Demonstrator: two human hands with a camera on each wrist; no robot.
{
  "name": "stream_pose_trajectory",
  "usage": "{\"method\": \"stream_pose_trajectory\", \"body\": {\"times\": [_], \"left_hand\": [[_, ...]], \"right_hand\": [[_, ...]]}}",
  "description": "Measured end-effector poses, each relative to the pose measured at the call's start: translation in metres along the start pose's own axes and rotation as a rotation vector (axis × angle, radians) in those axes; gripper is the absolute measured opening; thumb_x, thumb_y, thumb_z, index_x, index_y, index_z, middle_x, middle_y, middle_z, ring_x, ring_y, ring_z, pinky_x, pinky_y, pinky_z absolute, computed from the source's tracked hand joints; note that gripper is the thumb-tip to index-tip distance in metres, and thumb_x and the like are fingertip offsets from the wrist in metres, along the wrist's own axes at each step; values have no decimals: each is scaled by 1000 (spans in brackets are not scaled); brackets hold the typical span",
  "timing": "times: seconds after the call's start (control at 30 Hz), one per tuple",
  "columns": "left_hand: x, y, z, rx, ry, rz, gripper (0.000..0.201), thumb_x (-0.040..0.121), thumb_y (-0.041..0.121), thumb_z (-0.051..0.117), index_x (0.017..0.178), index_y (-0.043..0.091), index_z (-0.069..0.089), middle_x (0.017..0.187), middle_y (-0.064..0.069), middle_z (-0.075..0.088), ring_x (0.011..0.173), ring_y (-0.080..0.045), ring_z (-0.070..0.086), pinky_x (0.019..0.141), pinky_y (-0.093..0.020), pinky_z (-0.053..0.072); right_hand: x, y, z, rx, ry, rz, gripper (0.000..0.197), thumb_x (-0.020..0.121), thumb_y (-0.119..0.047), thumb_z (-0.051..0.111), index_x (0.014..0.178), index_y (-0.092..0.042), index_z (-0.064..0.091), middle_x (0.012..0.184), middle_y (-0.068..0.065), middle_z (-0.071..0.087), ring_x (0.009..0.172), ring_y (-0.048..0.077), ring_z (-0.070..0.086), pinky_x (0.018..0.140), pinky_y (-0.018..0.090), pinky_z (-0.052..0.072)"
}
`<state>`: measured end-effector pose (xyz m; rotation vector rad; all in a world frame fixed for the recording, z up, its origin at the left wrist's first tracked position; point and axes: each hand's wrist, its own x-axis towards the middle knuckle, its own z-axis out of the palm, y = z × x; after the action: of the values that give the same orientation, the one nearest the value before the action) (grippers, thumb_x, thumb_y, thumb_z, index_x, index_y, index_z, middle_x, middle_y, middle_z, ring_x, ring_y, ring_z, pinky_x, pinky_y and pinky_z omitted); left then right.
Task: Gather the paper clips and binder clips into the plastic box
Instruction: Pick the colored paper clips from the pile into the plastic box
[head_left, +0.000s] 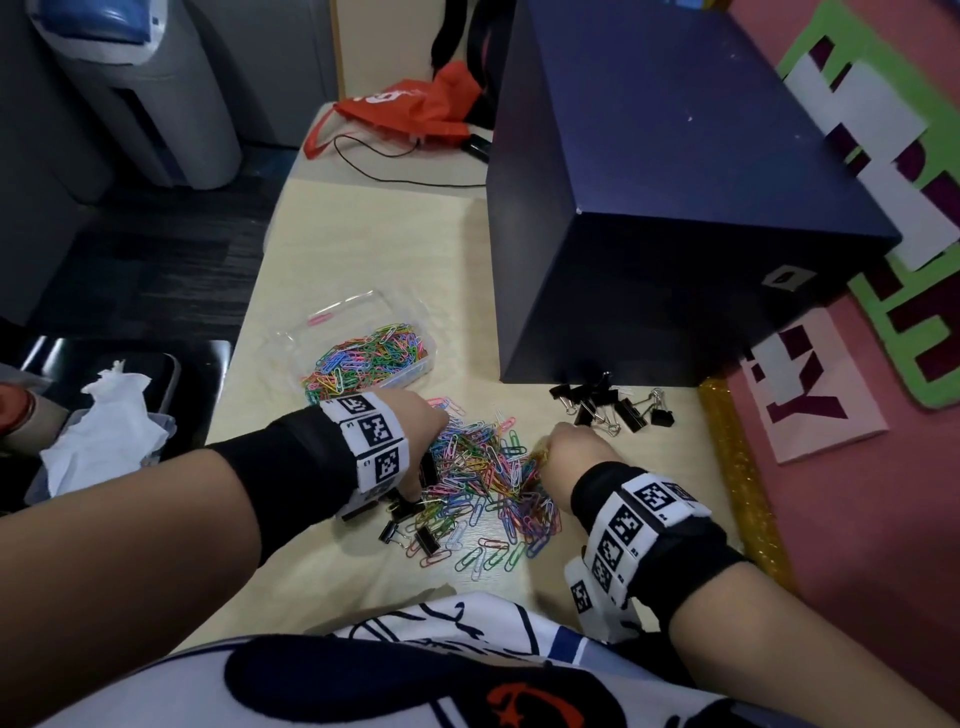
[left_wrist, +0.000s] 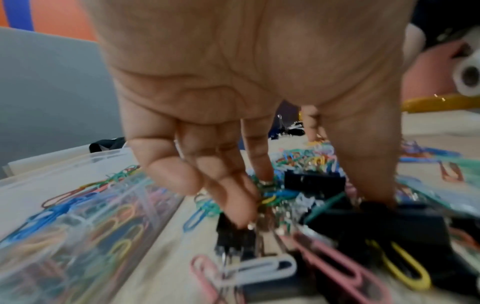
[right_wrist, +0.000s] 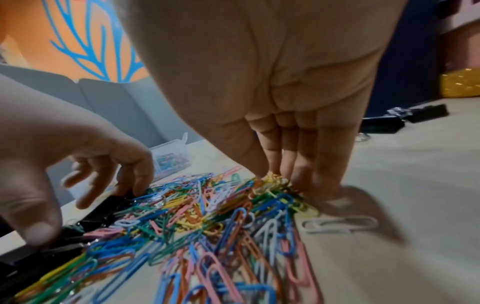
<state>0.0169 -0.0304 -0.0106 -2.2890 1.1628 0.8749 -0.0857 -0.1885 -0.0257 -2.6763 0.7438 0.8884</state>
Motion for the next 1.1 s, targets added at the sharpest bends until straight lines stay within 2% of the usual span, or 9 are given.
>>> {"method": "stream_pose_trajectory", "body": {"times": [0.13,0.23,0.33,0.5,0.63,0.77,0.9,0.97,1.1], "left_hand": [[1,-3,12,-48,101,35,44,82,41,65,117,18,50,104,-4,60,89,-24,56,65,-31,42],[0,-7,20,-102,167,28,34,83,34,62,112,20,52,104,-4,61,94,-26,59,71,-34,47],[-4,-11,22,-174,194,-15,29,82,33,62,104,18,53,101,-6,63,94,-27,60,76,-35,50],[-13,-17,27,-155,117,-83,31,77,43,68,97,20,59,95,-2,65,90,-24,62,67,-30,47],[-15,-17,32,-170,145,-59,40,74,48,70,99,20,60,93,-3,65,92,-25,62,66,-27,41],[-14,-15,35,-231,149,-80,36,73,54,63,87,21,57,76,2,56,80,-24,59,67,-31,51],[-15,-5,31,-179,81,-44,52,69,64,66,95,20,59,87,-1,63,79,-22,59,58,-29,44],[-14,0,27,-108,36,-16,53,70,60,70,100,18,57,90,-2,63,81,-23,58,54,-28,38],[-8,5,26,-11,24,40,42,77,46,68,104,15,57,91,-4,64,83,-26,62,59,-32,47]], "right_hand": [[2,-13,0,89,147,-168,35,89,-7,46,123,-16,51,128,7,42,119,26,44,100,38,43],[2,-30,4,81,167,-379,26,89,-19,51,113,-23,57,118,4,47,116,25,45,100,38,42],[0,-49,8,8,148,-527,27,89,-26,53,115,-22,59,117,5,49,117,26,45,100,39,40],[1,-66,14,-176,145,-629,39,89,-36,57,123,-19,53,119,6,48,117,28,45,93,38,40],[2,-68,17,-236,179,-646,39,87,-30,58,122,-16,50,120,7,49,116,31,47,93,40,39],[5,-66,16,-176,187,-616,32,87,-26,54,118,-17,53,118,7,50,115,30,47,93,40,39],[10,-56,14,-66,253,-565,27,91,-30,47,114,-22,57,113,4,53,112,27,48,92,38,39],[11,-49,12,-1,271,-531,26,94,-32,45,115,-22,56,113,3,55,110,26,50,92,37,38],[12,-32,4,134,341,-383,24,97,-33,42,115,-20,52,111,3,61,102,27,57,85,35,43]]}}
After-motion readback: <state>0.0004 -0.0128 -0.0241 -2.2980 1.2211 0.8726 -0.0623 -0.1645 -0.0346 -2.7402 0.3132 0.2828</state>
